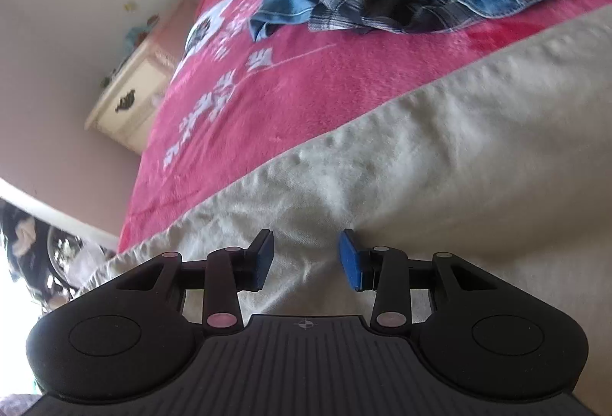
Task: Fold clothes
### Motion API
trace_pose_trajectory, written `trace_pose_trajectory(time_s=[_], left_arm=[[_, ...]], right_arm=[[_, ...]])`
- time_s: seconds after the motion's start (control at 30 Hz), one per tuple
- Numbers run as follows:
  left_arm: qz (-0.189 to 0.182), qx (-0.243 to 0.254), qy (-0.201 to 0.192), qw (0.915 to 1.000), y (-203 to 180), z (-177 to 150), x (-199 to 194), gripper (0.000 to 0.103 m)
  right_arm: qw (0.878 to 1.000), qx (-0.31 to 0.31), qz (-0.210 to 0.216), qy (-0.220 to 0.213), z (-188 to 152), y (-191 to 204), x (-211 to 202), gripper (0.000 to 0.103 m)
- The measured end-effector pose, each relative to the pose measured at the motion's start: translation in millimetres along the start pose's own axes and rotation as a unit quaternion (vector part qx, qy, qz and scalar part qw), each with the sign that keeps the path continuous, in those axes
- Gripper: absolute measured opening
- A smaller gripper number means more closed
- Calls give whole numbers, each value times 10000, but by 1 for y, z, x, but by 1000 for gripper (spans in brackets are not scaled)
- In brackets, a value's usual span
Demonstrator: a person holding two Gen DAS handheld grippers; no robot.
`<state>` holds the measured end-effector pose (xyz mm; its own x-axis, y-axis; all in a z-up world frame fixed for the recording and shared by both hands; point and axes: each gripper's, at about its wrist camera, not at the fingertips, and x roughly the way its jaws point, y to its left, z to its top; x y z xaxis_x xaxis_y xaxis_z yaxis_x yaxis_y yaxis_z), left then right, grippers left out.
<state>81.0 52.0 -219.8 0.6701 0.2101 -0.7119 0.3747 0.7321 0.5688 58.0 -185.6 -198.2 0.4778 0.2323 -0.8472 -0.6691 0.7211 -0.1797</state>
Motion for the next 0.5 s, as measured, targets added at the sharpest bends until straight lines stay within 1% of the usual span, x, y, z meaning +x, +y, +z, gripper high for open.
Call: trace_pose_trajectory(time_s=[0.03, 0.07, 0.1, 0.17, 0.2, 0.27, 0.4, 0.5], left_arm=[[-5, 19, -19, 10000, 0, -1, 0, 38], [-13, 28, -33, 10000, 0, -1, -1, 38], [-18, 24, -51, 10000, 0, -1, -1, 38], [-17, 12, -100, 9999, 0, -3, -1, 38], [-7, 15, -132, 9999, 0, -3, -1, 38], [19, 19, -178, 9998, -3, -4, -3, 38], [6, -35, -272, 9996, -3, -6, -1, 38], [-66, -97, -437, 9990, 0, -12, -2, 39]], right_arm=[[10000, -57, 41, 47, 2, 0, 1, 31], [9998, -124, 66, 102, 3, 3, 0, 21], [9996, -218, 58, 149, 4, 6, -1, 15], [9981, -561, -189, 144, 3, 20, -3, 8], [9968, -704, -358, 99, 2, 27, -5, 6], [9949, -780, -641, -9, 2, 34, -9, 5], [9948, -543, -862, -35, 4, 29, -7, 5], [9937, -508, -998, 31, 5, 29, 7, 5]])
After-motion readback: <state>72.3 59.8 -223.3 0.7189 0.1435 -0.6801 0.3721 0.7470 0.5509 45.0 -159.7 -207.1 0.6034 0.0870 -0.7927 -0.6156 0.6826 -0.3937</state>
